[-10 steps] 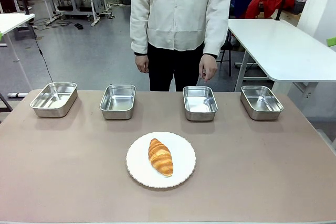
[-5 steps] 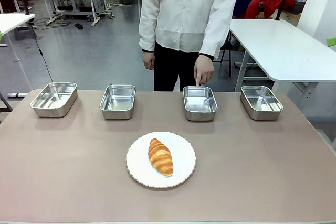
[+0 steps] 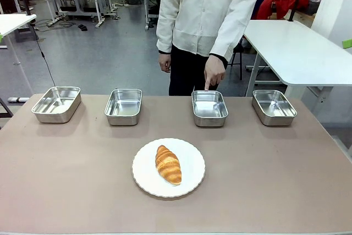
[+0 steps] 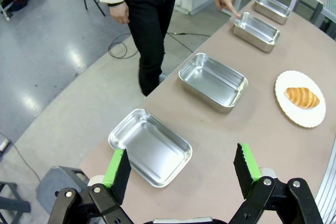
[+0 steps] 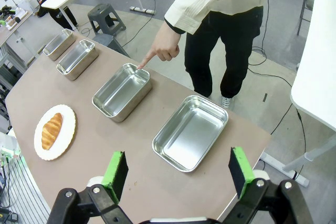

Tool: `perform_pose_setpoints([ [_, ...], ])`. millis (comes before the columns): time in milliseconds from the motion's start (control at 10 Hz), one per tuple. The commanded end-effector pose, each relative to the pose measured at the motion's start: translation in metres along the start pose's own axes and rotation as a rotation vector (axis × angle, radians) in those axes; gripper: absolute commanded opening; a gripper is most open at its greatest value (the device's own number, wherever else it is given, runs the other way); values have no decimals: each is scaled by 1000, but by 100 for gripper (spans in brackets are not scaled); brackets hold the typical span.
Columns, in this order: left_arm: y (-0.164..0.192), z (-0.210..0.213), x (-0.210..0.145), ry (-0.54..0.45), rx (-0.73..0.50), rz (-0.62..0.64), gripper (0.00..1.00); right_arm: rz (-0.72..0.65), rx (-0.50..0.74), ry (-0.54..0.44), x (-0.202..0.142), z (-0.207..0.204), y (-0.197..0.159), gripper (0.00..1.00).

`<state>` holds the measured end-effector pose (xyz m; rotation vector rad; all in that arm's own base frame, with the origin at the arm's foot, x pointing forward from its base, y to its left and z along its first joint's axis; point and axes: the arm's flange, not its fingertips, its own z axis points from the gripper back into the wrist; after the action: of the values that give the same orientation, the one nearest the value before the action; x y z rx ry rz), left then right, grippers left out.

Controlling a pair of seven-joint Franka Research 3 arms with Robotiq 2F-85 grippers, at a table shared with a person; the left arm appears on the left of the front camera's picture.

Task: Place the bread in the container.
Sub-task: Place the Butter Roll into the Airtight Container indicated by the human.

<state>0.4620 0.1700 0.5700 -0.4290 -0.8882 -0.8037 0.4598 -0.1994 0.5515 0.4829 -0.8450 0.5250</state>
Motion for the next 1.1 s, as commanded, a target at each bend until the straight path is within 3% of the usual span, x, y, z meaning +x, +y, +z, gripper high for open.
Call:
perform_pose_setpoints([
  [0, -1, 1, -1, -2, -5, -8, 100, 2, 1, -3, 1, 0, 1, 100],
  [600, -1, 1, -1, -2, -5, -8, 100, 0, 0, 0, 0, 0, 0, 100],
  [700, -1, 1, -1, -2, -5, -8, 100, 0, 44, 1, 14, -2, 12, 100],
  [1000, -1, 1, -1, -2, -5, -8, 100, 6, 6, 51, 74, -47, 78, 100],
])
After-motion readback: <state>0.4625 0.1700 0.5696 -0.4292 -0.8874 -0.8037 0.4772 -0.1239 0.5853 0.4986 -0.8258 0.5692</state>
